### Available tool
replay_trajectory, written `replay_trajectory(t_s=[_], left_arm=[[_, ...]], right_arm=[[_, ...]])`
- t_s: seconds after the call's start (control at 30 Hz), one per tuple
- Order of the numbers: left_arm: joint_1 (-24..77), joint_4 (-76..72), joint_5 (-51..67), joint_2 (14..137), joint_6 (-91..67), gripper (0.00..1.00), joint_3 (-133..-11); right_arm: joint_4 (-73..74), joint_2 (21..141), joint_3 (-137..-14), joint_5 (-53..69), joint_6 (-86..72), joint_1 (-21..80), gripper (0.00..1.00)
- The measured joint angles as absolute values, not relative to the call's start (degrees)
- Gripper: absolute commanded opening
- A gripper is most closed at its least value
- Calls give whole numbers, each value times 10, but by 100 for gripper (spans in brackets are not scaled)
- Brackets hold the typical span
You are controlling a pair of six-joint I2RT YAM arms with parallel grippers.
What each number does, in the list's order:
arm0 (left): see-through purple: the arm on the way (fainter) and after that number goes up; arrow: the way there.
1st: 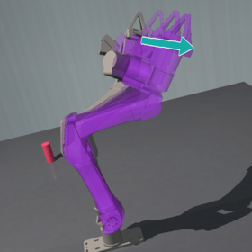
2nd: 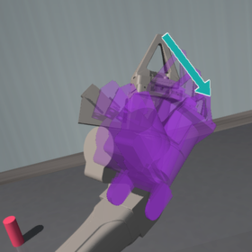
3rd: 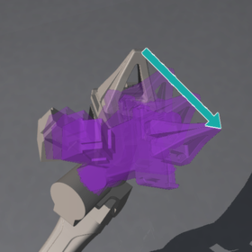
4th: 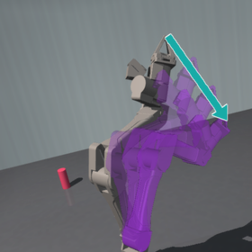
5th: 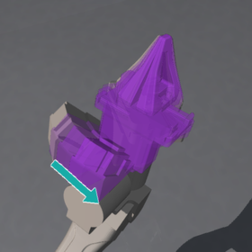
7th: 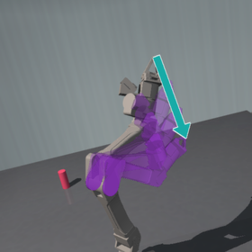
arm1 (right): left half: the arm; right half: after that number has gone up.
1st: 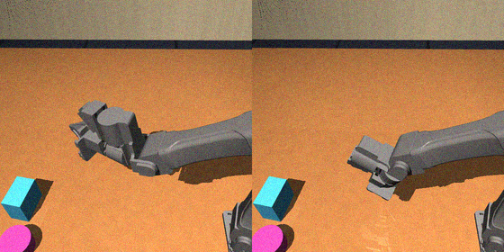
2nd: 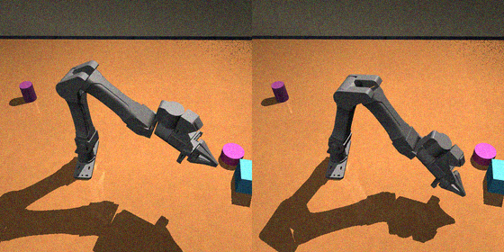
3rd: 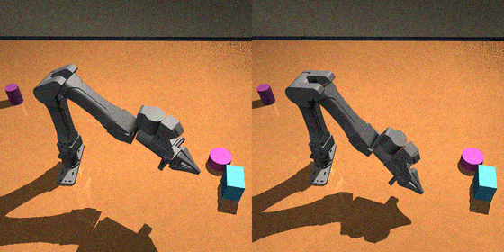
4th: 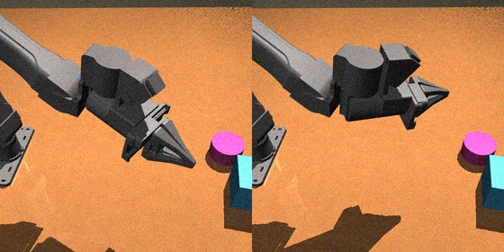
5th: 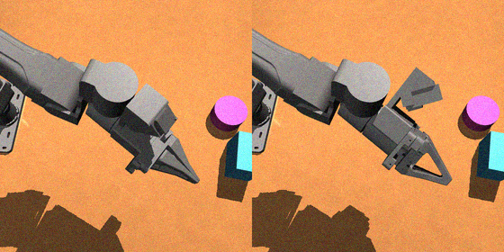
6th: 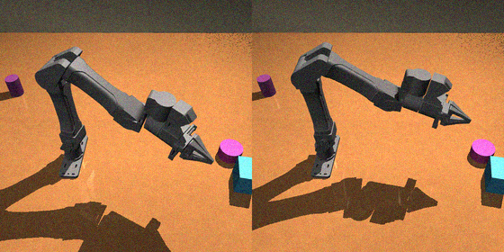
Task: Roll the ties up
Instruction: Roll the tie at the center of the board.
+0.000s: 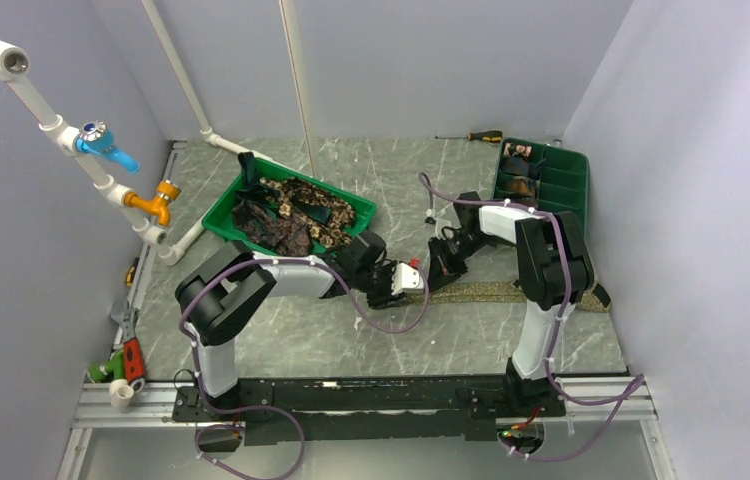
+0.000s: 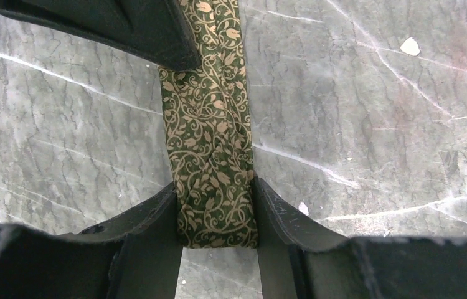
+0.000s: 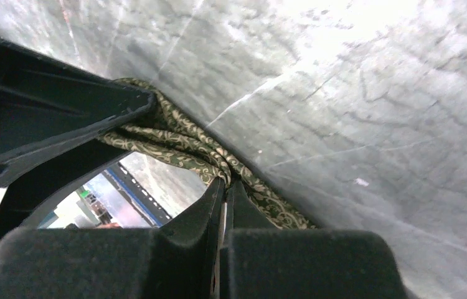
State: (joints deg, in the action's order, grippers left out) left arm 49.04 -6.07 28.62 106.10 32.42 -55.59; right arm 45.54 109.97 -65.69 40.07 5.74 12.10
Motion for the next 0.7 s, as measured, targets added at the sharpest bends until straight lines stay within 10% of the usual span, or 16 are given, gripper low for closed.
replay_trajectory(t_s=[0.1,0.23,0.3,0.53,0.7], left_arm=[[490,-61,287,1060,334,48,-555],[485,-61,293,1058,352,95,-554],[481,-56,298,1054,349,99,-554],[500,-48,289,1060,301,82,-564],[521,-47,275,1083,276,50,-591]], right_arm=[[444,1111,-656,394,53,122,0],[444,1113,-656,399,49,124,0],[444,1112,-655,402,48,126,0],[444,1088,-647,411,47,141,0],[448,1087,-647,410,50,143,13]])
